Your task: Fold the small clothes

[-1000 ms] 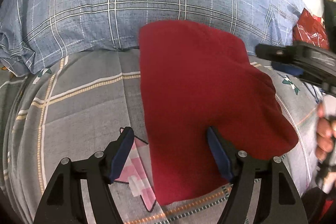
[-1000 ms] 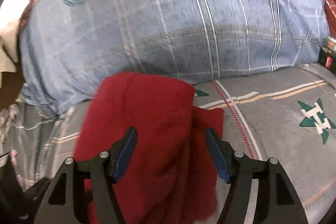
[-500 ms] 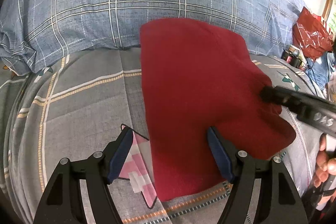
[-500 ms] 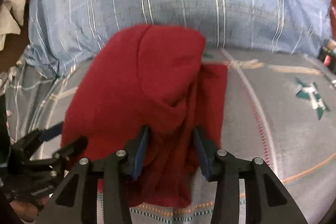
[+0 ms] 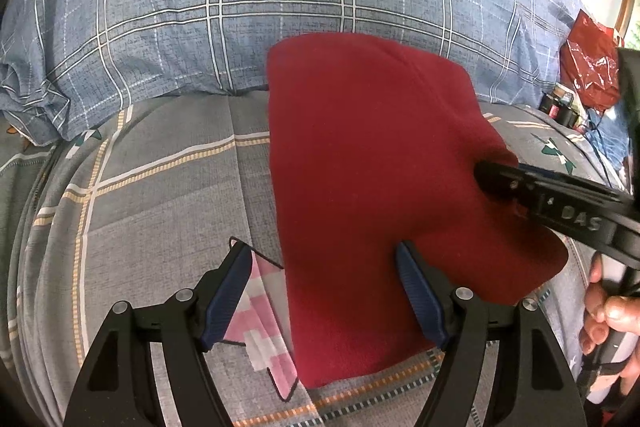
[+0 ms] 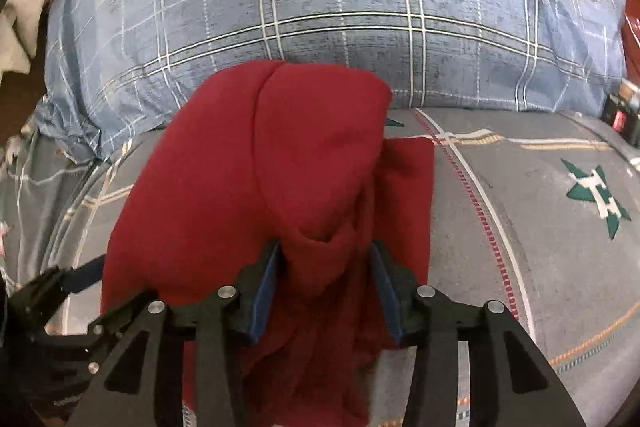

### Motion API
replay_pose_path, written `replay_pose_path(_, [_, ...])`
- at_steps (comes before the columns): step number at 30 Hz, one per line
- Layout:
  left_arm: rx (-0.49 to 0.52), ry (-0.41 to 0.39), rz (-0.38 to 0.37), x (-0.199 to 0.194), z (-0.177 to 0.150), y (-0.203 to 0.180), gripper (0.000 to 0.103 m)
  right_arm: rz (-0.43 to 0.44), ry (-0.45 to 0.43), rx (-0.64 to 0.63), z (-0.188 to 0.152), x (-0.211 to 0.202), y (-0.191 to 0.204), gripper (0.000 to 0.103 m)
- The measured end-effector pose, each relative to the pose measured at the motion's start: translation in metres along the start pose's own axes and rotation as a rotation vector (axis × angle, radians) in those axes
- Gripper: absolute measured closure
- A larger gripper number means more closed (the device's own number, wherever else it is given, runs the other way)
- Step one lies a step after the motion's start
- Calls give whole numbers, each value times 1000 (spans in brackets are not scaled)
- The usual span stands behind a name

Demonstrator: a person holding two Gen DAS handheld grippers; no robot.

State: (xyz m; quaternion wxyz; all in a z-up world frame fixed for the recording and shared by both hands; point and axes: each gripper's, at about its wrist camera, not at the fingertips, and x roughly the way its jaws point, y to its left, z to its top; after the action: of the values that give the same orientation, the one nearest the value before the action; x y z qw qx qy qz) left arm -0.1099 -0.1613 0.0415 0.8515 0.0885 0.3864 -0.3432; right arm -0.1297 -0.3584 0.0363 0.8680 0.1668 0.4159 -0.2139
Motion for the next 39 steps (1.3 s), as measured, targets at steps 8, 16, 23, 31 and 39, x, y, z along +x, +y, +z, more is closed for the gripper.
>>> replay_pose_path(8, [-4,1,8,0,-1,2,23,97,-82,23,2,-25,-4,51])
replay_pose_path(16, [-15,9,-2,1,1,4,22,65,9,33,-3,-1,-2,43])
replay_pose_path(23, [-33,12,-18,2,3,7,22,134,-1,108,-2,3,-12,42])
replay_pose_path(31, [-88,-40,-67,-10,6,17,22,104,-30,54,-1,-19,-11,86])
replay_pose_path(39, [-211,-13,-229,-5,14,41,22,174,-156,243,4,-33,-44,15])
